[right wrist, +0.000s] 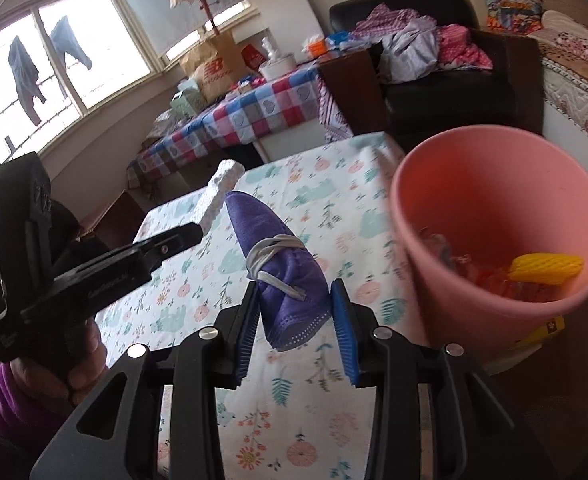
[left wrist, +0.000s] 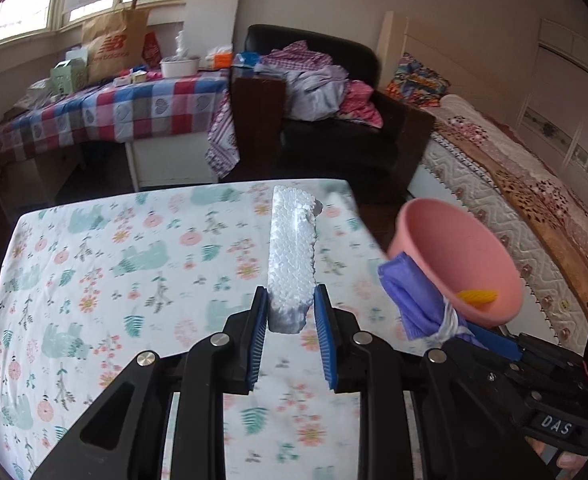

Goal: Collect trash
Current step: 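Carry the purple bag and foam strip over the pink bin and open both tools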

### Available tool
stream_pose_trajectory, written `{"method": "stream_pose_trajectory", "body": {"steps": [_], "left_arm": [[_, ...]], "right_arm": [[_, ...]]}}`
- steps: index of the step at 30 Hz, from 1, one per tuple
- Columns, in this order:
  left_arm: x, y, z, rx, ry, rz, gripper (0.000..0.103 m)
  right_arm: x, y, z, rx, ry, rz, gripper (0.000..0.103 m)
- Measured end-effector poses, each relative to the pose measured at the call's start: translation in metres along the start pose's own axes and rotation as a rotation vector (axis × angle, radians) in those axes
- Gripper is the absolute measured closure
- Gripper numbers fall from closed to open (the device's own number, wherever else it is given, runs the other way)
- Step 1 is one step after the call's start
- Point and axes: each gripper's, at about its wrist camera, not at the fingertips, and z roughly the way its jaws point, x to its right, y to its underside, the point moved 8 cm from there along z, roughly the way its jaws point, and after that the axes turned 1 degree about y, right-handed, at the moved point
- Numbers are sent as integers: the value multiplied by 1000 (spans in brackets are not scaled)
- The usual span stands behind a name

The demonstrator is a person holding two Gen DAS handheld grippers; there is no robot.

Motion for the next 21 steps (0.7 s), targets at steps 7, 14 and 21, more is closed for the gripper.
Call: {"method": "stream_pose_trajectory", "body": {"steps": [7,14,21], "left_arm": [[47,-7,1,12,31,54,80],[90,-15,7,20,61,102,80],[132,-19,18,20,95,151,80]], "right_arm": [[34,-18,-28,78,47,50,66],[71,-35,-53,148,110,106,66],[104,-44,-68,187,175,140,66]]}}
